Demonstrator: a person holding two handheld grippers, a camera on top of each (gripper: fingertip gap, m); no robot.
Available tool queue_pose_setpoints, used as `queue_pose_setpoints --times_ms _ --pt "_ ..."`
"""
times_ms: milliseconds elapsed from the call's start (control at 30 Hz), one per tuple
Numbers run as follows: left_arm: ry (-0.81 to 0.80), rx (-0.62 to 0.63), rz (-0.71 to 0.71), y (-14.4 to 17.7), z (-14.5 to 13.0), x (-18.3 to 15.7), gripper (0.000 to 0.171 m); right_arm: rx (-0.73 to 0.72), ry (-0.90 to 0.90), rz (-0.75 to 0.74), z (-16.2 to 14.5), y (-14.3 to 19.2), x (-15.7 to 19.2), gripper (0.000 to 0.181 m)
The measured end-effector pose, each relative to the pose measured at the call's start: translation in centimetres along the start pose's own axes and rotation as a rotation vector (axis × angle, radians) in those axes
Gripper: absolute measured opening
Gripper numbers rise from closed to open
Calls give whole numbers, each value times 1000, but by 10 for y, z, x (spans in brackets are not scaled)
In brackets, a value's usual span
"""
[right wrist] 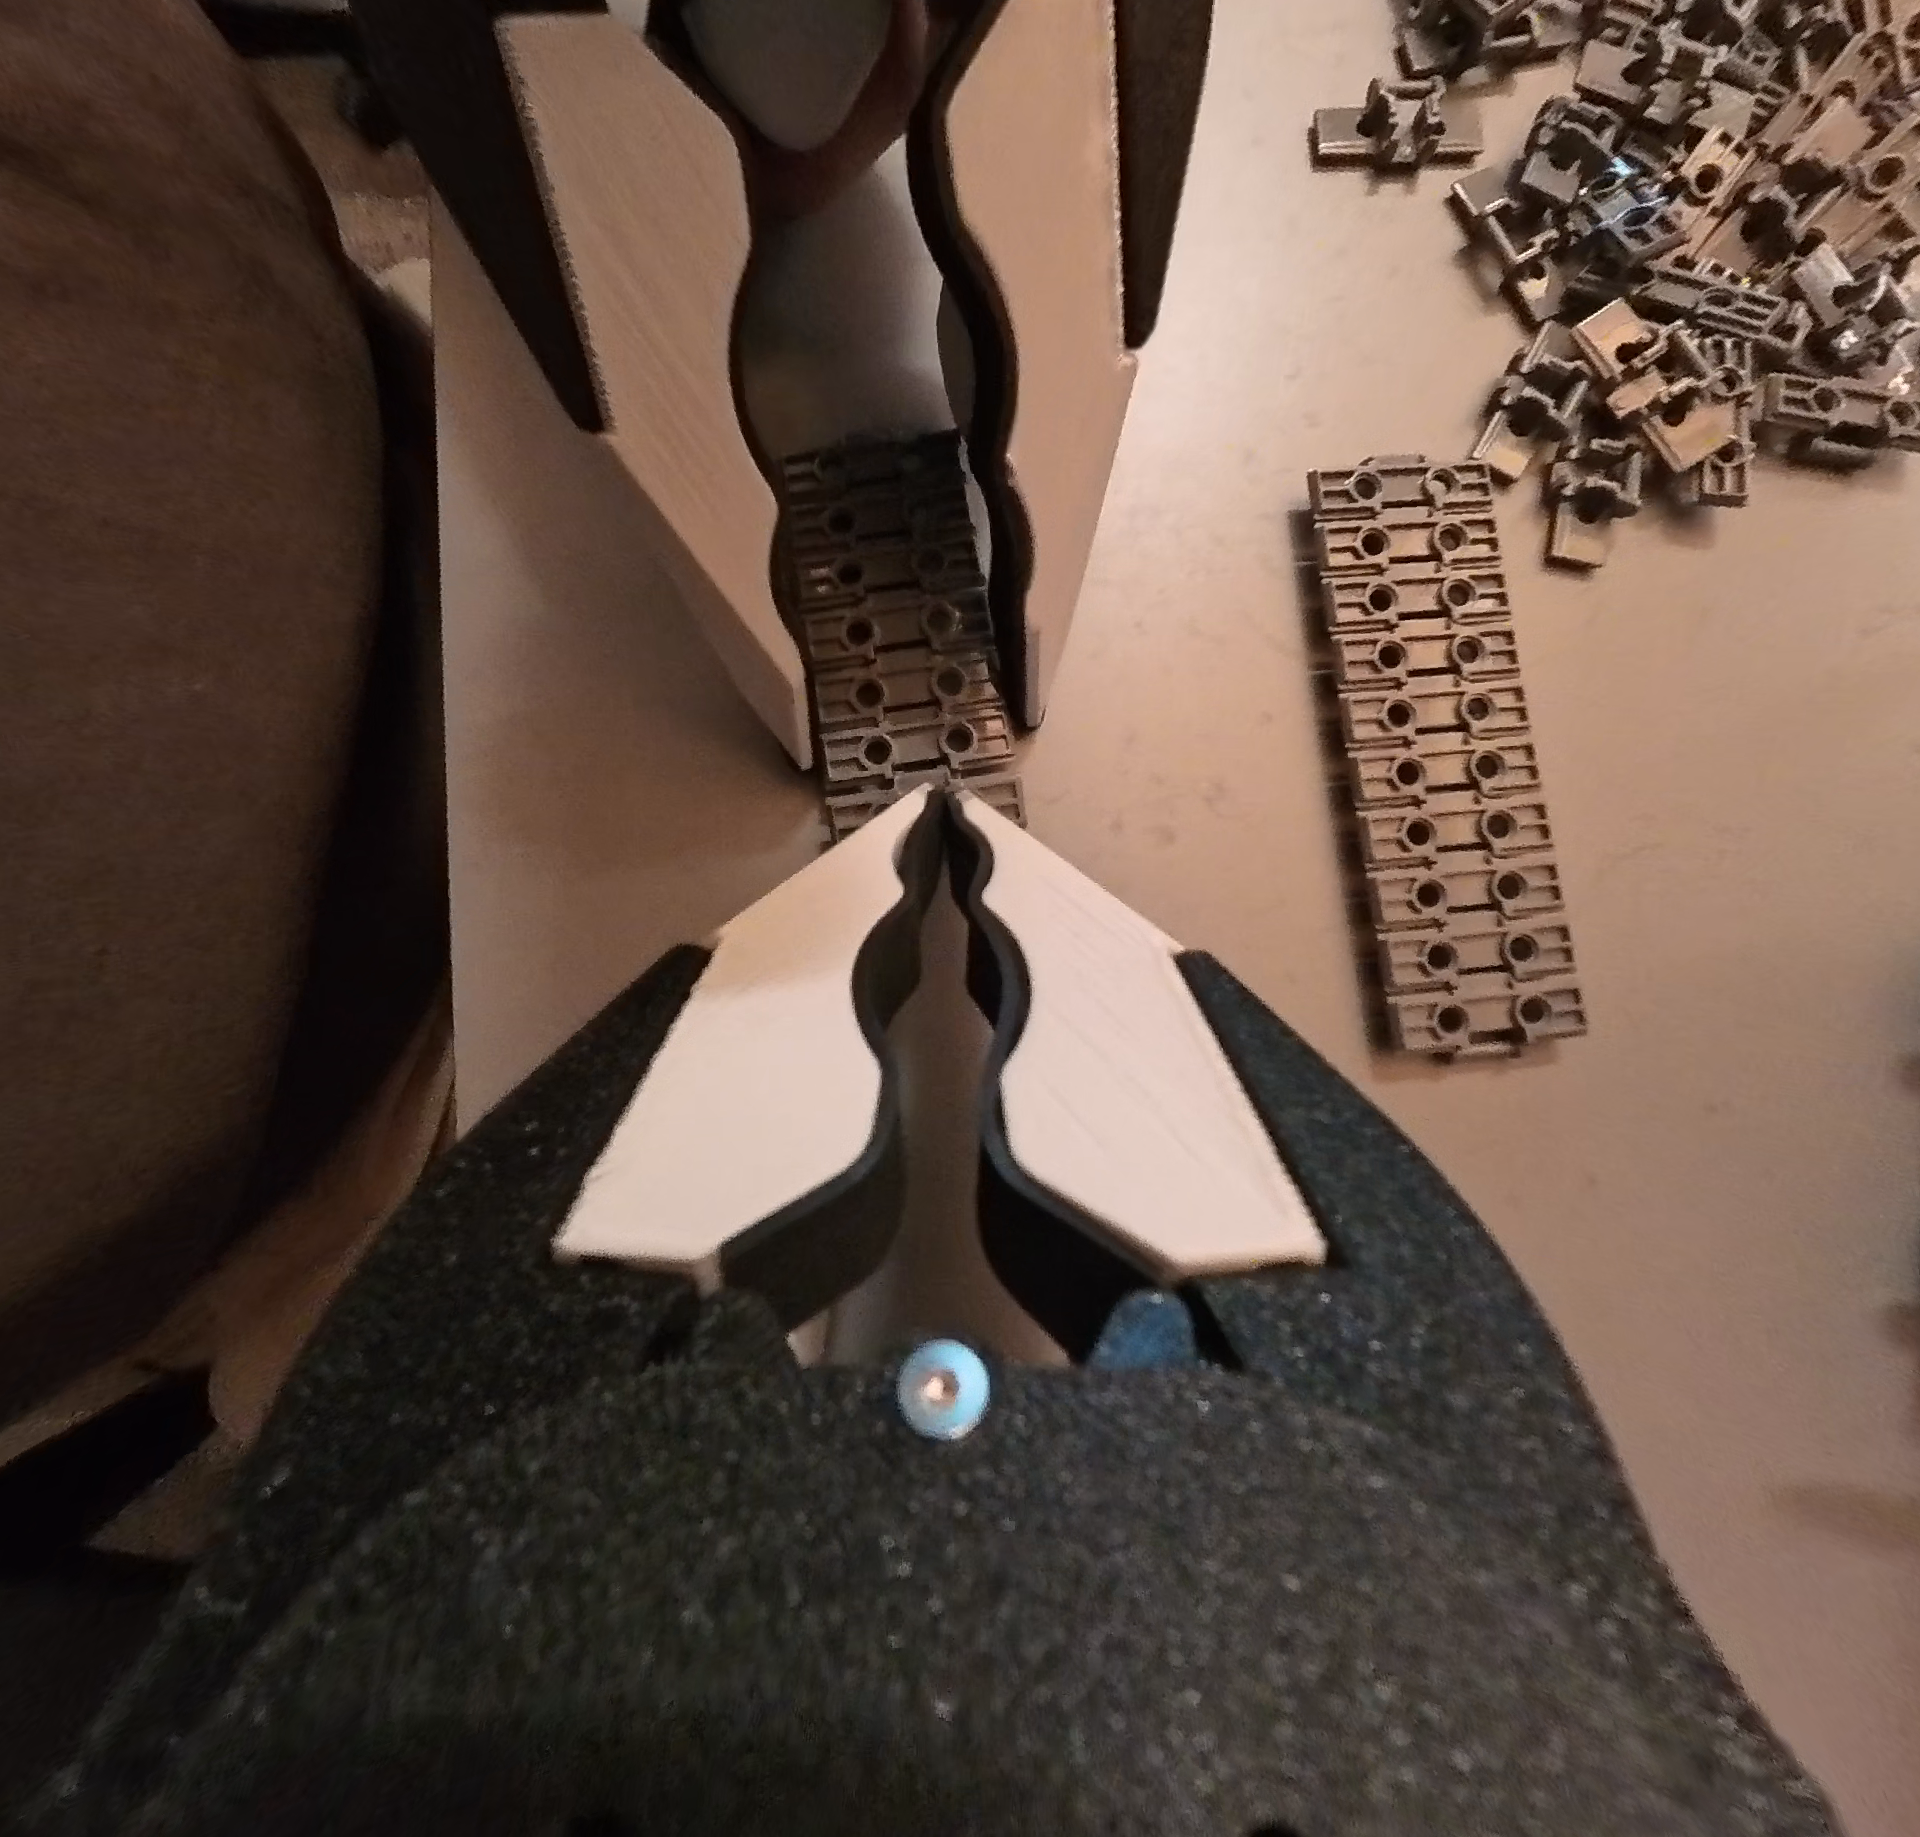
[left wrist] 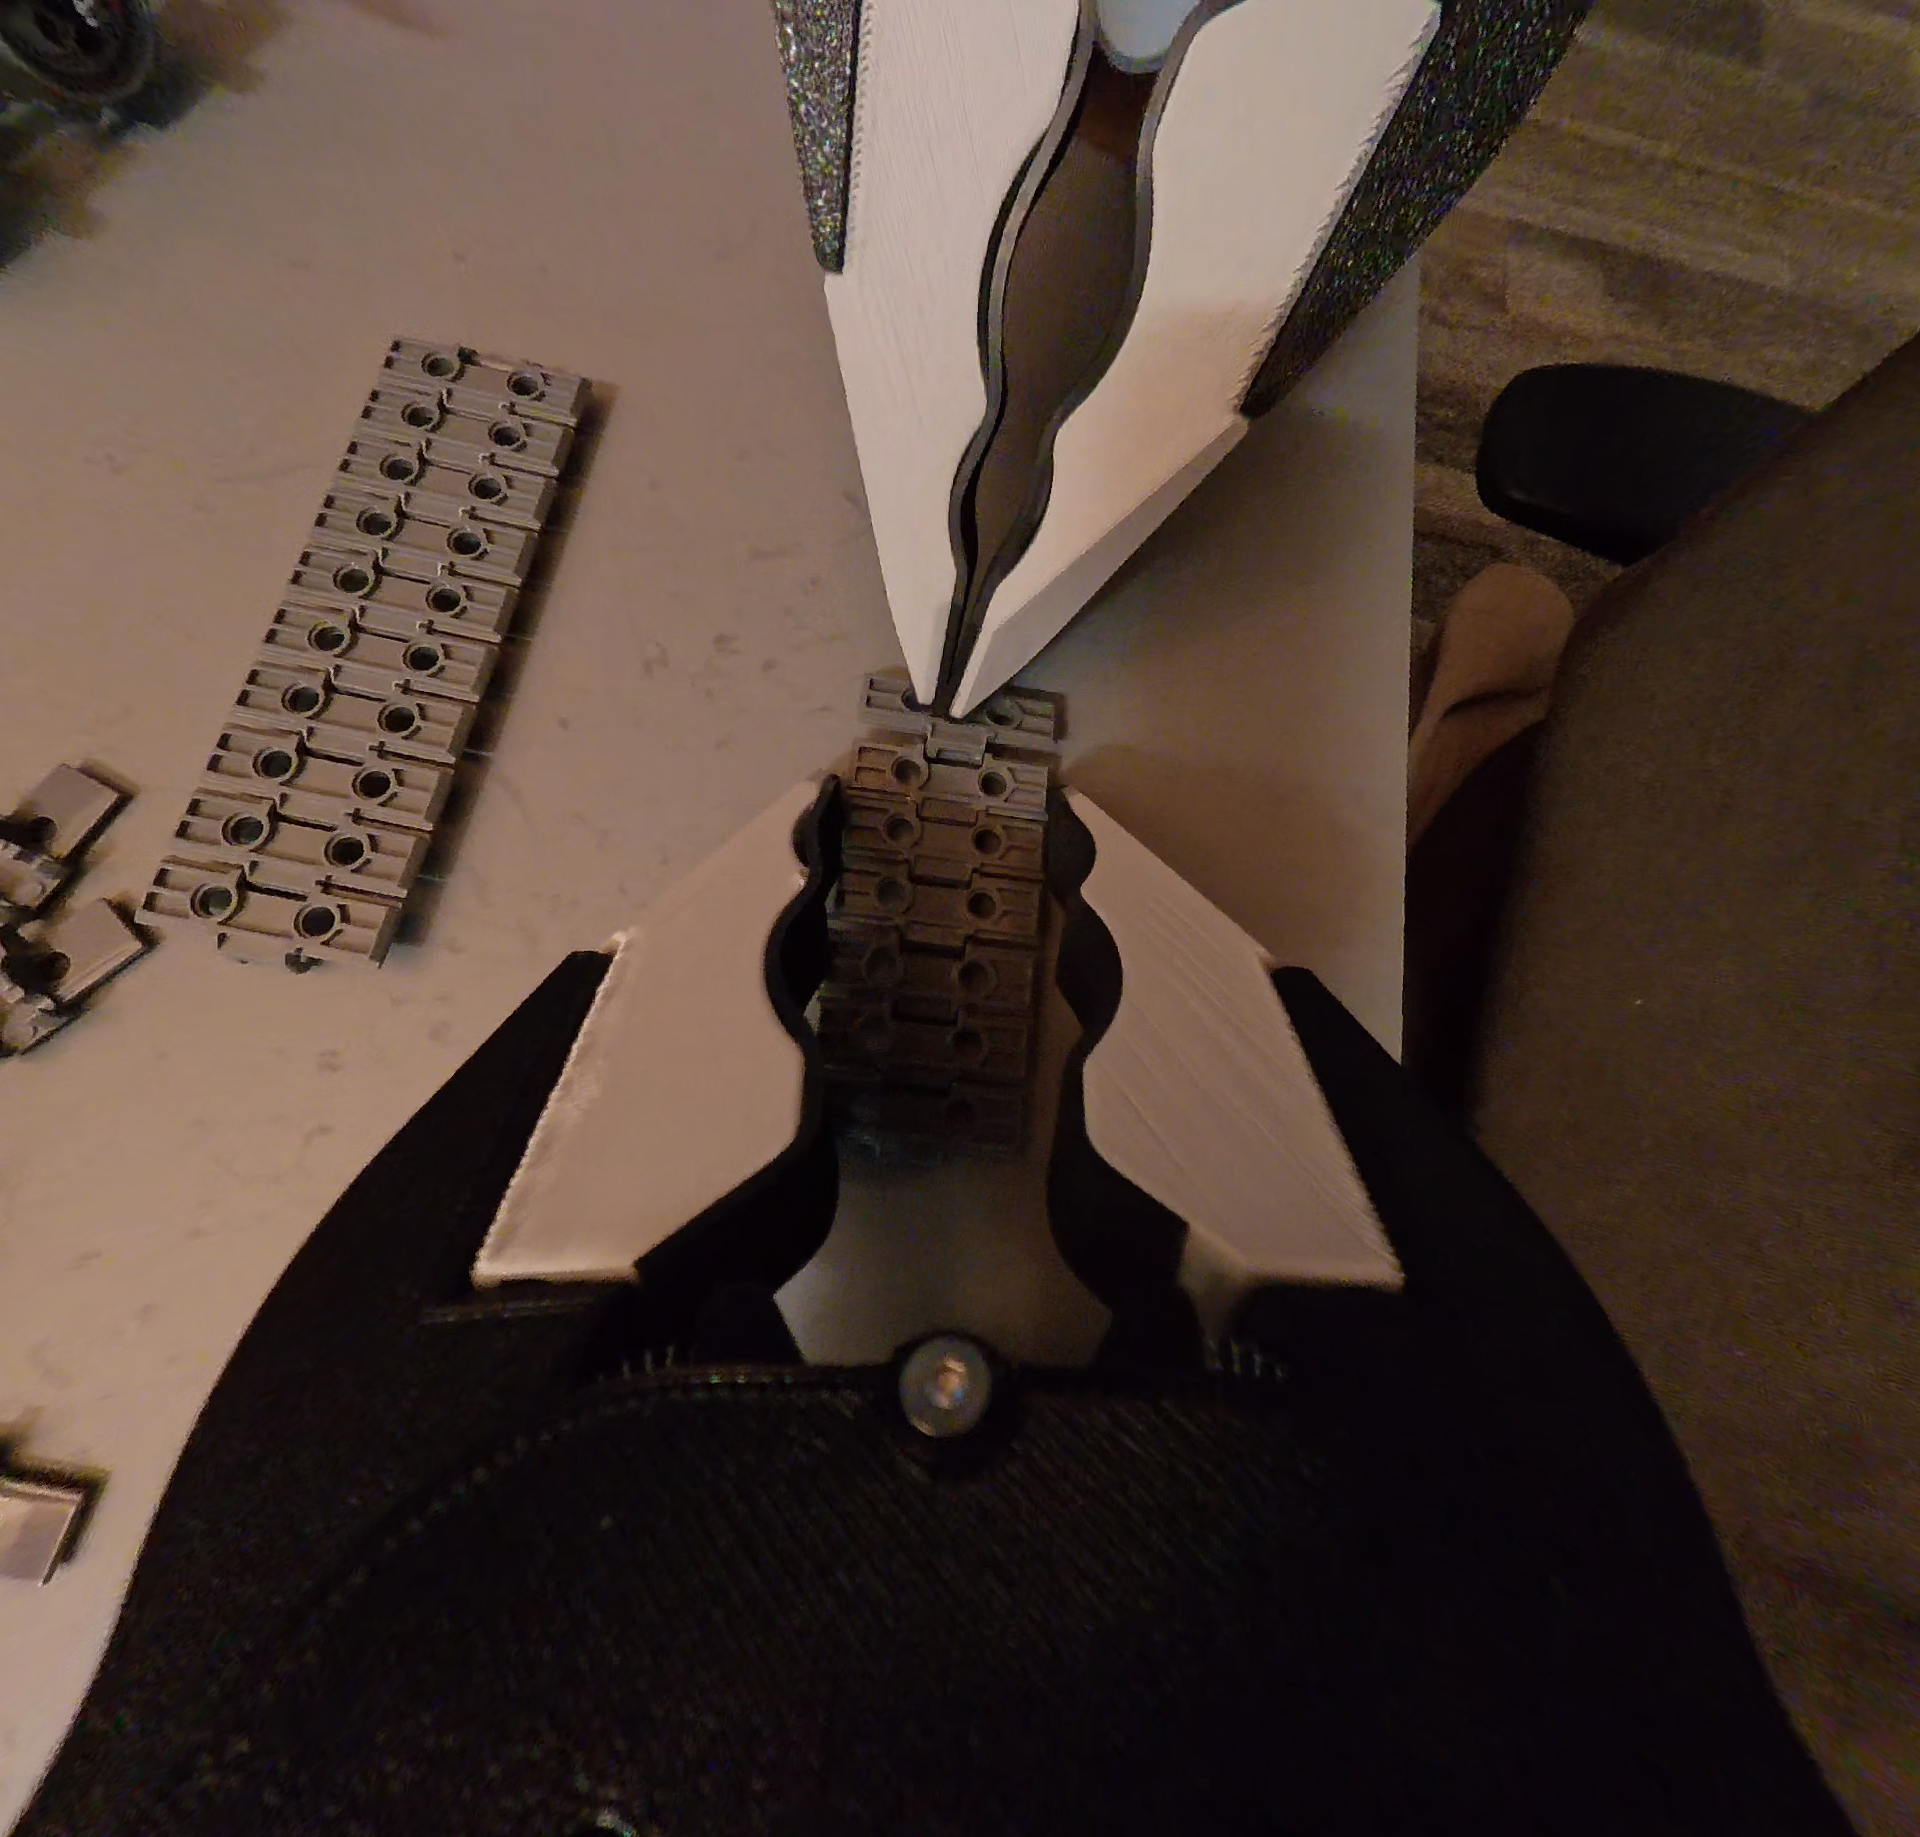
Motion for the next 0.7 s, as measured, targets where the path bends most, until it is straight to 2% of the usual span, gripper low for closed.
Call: queue_pose_setpoints --times_ms 167,300,533,700 --pt "13 0 -14 0 0 1 36 86 15 -11 7 -1 2 0" --pt "16 -1 -20 0 0 2 36 177 114 -74 14 -3 8 0" --pt "13 -1 -32 -1 1 2 35 222 139 -63 20 -7 7 0" --pt "-9 3 -14 -1 1 1 35 324 218 -109 28 -11 13 0"
Point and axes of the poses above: each gripper's, where its closed fingertips meet, y back along the fingers, z out of its top, x = y × z across the jaws, the point moved 9 cm from there along y, back along the fingers, and after that the axes turned 2 degrees about -y, right-handed, at the moved point
